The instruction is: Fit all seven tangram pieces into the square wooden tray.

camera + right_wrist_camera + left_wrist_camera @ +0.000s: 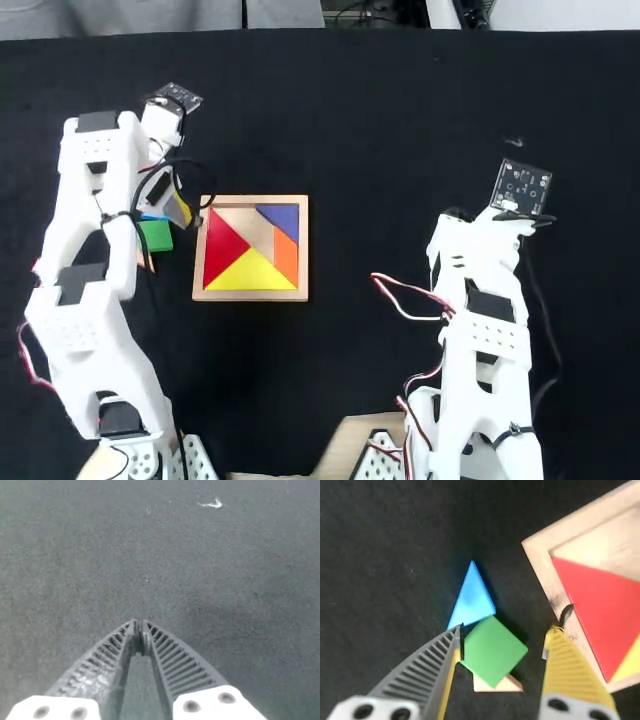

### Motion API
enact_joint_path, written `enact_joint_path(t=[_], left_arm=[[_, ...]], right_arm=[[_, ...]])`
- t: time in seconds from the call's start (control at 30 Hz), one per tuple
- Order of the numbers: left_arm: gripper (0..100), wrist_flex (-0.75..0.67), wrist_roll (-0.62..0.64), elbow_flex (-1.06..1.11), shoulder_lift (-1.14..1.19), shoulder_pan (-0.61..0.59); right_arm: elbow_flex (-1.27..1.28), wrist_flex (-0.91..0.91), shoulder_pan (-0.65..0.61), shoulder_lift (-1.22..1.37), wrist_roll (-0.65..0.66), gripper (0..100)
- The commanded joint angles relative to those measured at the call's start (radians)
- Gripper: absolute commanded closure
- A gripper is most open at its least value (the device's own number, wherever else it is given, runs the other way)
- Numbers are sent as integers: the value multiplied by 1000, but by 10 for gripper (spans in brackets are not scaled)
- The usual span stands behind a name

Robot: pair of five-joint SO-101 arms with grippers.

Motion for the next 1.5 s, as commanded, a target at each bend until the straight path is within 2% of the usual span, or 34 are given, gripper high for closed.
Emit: enact_joint_path(t=[0.0,0.27,0.53,0.73,1.07,1.13,1.33,1.47], left_arm=[[737,-11,9,-96,18,16],[737,64,-121,-170,114,19],[737,68,-130,-277,204,15],[737,74,-192,-285,262,15],[738,74,-192,-332,285,5],[766,74,-190,-348,285,-1],[935,74,-189,-372,285,-8],[959,74,-189,-372,276,-1]], right_arm=[[-4,-20,-14,-25,2,984],[-5,-20,-14,-25,2,984],[-5,-20,-14,-25,2,984],[-5,-20,-14,-25,2,984],[-5,-20,-14,-25,2,984],[-5,-20,-14,-25,2,984],[-5,-20,-14,-25,2,984],[-5,-20,-14,-25,2,984]])
